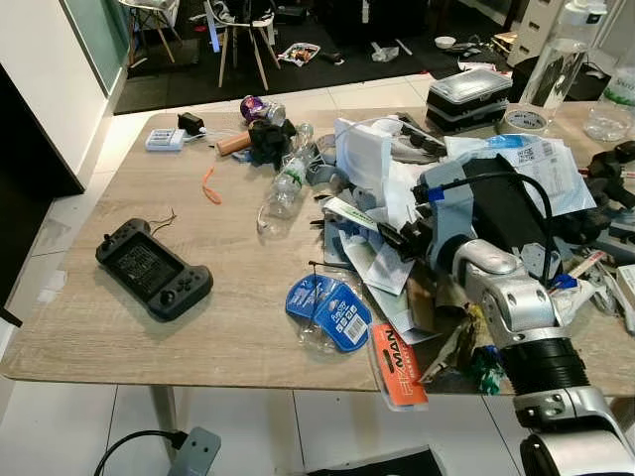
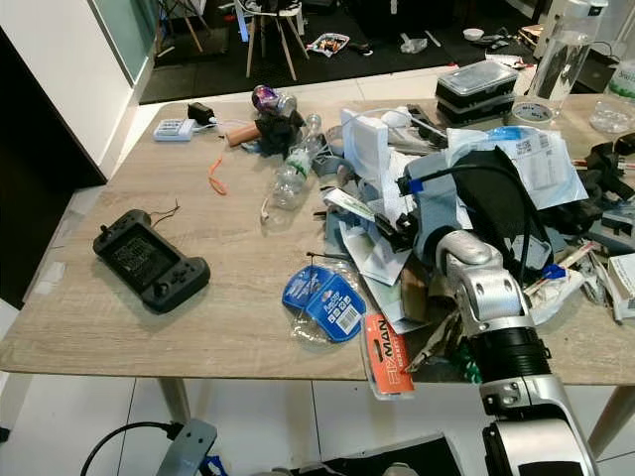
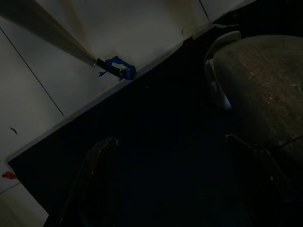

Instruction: Picking trash to rubbish bin

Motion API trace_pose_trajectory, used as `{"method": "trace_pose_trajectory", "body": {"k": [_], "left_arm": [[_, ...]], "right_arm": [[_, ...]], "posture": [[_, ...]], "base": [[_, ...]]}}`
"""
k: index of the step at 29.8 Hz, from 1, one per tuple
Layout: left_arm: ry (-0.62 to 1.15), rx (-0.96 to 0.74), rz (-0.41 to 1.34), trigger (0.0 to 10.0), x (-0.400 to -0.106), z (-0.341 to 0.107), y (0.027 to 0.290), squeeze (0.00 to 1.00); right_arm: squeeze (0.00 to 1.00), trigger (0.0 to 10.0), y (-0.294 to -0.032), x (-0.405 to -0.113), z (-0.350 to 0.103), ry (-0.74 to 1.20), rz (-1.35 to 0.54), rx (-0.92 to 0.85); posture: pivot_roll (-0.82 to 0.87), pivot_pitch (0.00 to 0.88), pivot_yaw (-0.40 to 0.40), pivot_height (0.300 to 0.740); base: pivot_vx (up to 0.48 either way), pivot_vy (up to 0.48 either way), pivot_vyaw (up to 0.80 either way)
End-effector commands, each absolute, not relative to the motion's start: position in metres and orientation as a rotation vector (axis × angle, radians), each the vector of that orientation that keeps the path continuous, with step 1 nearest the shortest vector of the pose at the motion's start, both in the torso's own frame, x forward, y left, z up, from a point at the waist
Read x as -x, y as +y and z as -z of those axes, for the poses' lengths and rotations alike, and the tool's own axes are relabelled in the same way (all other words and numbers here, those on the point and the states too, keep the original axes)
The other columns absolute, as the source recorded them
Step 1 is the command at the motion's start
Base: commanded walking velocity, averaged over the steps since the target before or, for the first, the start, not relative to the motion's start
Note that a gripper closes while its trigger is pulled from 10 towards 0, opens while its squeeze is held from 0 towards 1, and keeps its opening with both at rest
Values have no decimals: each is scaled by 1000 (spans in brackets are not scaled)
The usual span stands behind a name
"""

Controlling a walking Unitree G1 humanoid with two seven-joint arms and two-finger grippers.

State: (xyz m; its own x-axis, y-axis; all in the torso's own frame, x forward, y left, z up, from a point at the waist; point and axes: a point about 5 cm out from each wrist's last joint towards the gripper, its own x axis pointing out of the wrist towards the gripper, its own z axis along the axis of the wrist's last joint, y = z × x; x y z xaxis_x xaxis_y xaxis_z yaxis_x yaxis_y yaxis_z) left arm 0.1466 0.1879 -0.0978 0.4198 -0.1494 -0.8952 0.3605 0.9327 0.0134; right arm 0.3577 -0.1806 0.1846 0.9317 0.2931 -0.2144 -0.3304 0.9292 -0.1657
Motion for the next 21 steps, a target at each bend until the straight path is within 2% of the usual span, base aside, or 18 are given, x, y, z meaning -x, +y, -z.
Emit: {"method": "trace_pose_trajectory", "body": {"k": [1, 8, 9, 10, 11, 12, 18, 21], "left_arm": [[1143, -199, 349, 10000, -132, 103, 185, 0], [1152, -203, 338, 10000, -132, 102, 194, 0], [1152, -204, 335, 10000, -132, 102, 196, 0], [1152, -204, 335, 10000, -132, 102, 196, 0], [1152, -205, 332, 10000, -133, 101, 198, 0], [1153, -207, 327, 10000, -134, 100, 202, 0], [1153, -206, 323, 10000, -135, 100, 203, 0], [1153, -201, 329, 10000, -134, 102, 194, 0]], "right_arm": [[0, 10000, -184, -356, -182, 219, -301, 218], [0, 10000, -188, -349, -172, 328, -290, 251], [0, 9569, -188, -348, -172, 336, -294, 250], [0, 9569, -188, -348, -172, 336, -294, 250], [0, 3098, -188, -348, -171, 341, -293, 250], [0, 0, -188, -347, -170, 354, -290, 244], [0, 0, -186, -347, -171, 359, -283, 226], [0, 0, -187, -349, -177, 320, -265, 211]], "posture": [[-17, 112, 86, 740], [-17, 110, 85, 740], [-17, 110, 85, 740], [-17, 110, 85, 740], [-17, 110, 85, 740], [-17, 110, 85, 740], [-17, 110, 85, 740], [-17, 110, 85, 740]], "base": [[0, 0, 0], [0, 0, 0], [0, 0, 0], [0, 0, 0], [0, 0, 0], [0, 0, 0], [0, 0, 0], [0, 0, 0]]}}
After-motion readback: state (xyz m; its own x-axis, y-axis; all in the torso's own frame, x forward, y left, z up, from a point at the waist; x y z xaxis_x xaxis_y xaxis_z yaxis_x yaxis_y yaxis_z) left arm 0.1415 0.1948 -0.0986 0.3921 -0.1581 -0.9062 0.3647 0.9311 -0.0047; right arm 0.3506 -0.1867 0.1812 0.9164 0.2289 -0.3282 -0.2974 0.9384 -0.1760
